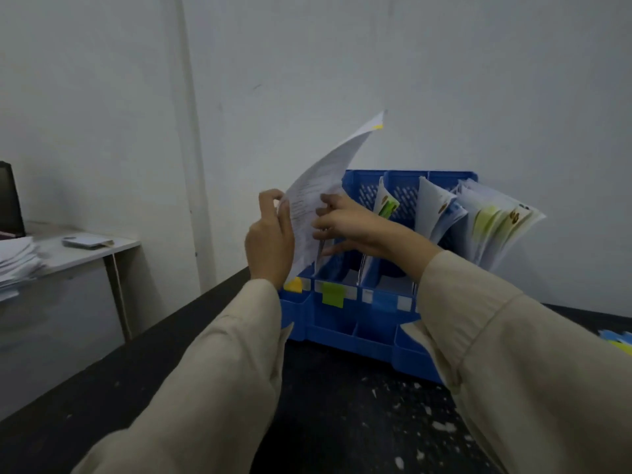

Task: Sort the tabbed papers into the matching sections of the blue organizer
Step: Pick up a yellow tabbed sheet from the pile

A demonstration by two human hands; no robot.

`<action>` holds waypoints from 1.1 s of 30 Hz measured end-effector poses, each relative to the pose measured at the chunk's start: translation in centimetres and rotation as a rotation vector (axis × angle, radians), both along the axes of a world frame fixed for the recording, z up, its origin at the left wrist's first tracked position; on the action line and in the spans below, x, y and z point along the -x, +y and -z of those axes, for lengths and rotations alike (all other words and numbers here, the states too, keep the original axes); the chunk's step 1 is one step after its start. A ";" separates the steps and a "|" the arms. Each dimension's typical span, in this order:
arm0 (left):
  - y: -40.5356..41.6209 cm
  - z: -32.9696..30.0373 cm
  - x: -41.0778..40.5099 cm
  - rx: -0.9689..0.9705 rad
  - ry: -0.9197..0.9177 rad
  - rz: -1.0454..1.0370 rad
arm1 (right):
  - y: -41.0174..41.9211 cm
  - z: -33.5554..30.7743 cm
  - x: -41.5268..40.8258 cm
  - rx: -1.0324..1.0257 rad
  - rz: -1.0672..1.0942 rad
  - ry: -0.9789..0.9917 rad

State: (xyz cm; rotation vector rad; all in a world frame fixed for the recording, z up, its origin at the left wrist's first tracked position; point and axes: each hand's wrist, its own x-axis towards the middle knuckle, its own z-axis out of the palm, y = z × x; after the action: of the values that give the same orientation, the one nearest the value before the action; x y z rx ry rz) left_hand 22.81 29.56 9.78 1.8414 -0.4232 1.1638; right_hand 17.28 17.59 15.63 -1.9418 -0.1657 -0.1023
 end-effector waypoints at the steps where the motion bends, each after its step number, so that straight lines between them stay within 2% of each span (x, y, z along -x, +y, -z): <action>1: -0.4 0.7 -0.1 -0.034 0.036 0.042 | -0.2 -0.1 0.1 0.029 -0.002 -0.023; 8: -1.9 2.3 -1.9 -0.167 0.170 0.225 | -1.8 -2.8 0.4 0.036 0.073 -0.176; 14: -1.2 4.7 -3.5 -0.428 0.360 0.246 | -2.7 -3.8 0.4 0.248 0.196 -0.392; 16: -0.9 5.5 -3.4 -0.478 0.381 0.256 | -2.8 -3.5 0.4 0.458 0.247 -0.499; 18: -0.9 5.6 -2.8 -0.499 0.412 0.269 | -2.6 -2.7 0.3 0.896 0.387 -0.695; 19: -0.9 5.5 -2.5 -0.507 0.432 0.264 | -2.4 -2.2 -0.1 1.130 0.466 -0.863; 21: -1.1 5.3 -2.1 -0.556 0.492 0.235 | -1.5 -1.7 -0.3 1.486 0.512 -1.111; 23: -1.1 5.2 -2.5 -0.633 0.560 0.243 | -0.5 -1.2 -0.3 1.820 0.343 -1.025; 25: -1.0 5.2 -2.9 -0.710 0.616 0.266 | 0.1 -0.2 -1.0 1.997 0.250 -0.812; 27: -1.0 5.2 -3.3 -0.781 0.637 0.271 | 0.2 0.9 -1.9 2.149 0.253 -0.708; 33: 0.3 5.3 -2.9 -0.753 0.551 0.196 | -0.2 2.6 -3.1 2.209 0.166 -0.736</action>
State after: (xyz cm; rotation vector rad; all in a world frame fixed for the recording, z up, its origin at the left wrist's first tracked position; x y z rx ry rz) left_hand 25.70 29.84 4.43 2.5778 -0.7598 0.3218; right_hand 20.41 17.42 13.03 -3.9852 -0.8629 -1.1470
